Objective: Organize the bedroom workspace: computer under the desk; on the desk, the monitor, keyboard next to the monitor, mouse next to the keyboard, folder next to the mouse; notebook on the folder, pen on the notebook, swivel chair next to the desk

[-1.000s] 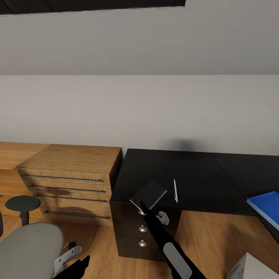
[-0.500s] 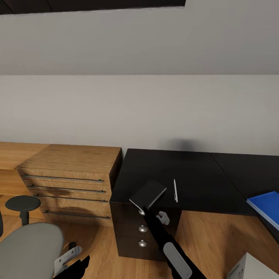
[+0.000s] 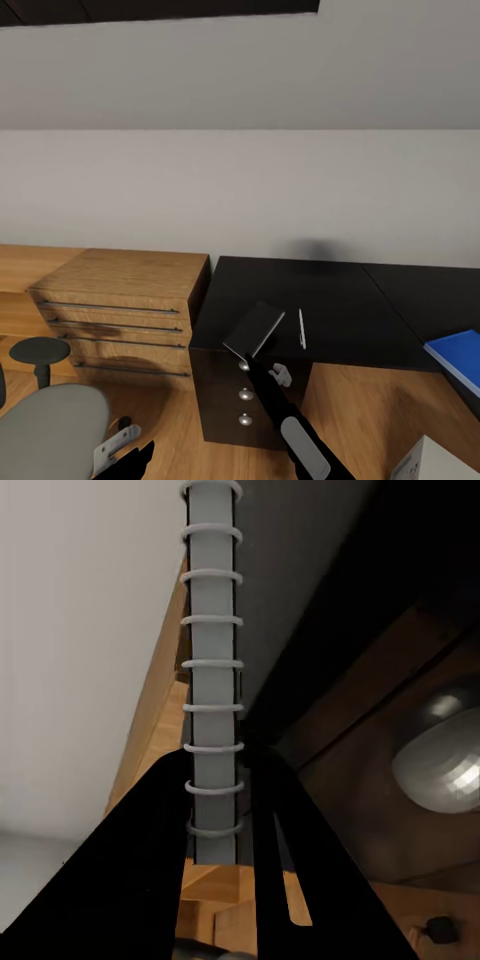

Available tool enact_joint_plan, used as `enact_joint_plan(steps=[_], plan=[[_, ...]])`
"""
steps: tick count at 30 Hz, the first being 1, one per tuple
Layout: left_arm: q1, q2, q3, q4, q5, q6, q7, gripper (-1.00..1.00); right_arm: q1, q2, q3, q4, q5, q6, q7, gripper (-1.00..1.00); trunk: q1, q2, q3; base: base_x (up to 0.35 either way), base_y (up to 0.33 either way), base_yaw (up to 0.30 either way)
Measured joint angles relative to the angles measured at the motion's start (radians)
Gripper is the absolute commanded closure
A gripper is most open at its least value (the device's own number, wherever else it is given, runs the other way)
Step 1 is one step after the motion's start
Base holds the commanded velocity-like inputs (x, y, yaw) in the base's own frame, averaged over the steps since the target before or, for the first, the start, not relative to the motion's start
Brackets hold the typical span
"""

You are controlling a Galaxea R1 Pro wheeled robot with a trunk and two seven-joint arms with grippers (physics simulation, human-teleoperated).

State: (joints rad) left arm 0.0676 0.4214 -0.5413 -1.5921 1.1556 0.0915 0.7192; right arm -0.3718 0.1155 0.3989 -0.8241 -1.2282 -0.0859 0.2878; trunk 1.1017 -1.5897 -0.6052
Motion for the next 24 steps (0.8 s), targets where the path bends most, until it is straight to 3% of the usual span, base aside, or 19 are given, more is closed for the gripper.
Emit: enact_joint_plan(steps=[7,12,17,24], plan=[[0.0,-0.001,-0.001,0.003,0.0,0.0,0.0,-1.0,0.0,-0.001,0.002,-0.016,0.0,-0.005,-0.001,1.0,-0.027,0.049,0.022,0.0,0.0,0.0],[0.0,-0.003,-0.002,0.011,-0.001,-0.001,0.0,-1.0,0.008,-0.005,0.003,-0.115,0.005,-0.005,-0.028,1.0,-0.046,0.084,0.038,0.0,0.0,0.0],[0.0,-0.004,-0.004,0.013,-0.001,-0.002,0.0,-1.0,0.034,-0.038,0.006,-0.208,0.005,-0.002,-0.085,1.0,-0.065,0.119,0.053,0.0,0.0,0.0],[0.0,-0.005,-0.027,0.014,-0.002,-0.004,0.003,-1.0,0.069,-0.108,0.008,-0.342,-0.002,0.027,-0.131,1.0,-0.092,0.168,0.075,0.0,0.0,0.0]])
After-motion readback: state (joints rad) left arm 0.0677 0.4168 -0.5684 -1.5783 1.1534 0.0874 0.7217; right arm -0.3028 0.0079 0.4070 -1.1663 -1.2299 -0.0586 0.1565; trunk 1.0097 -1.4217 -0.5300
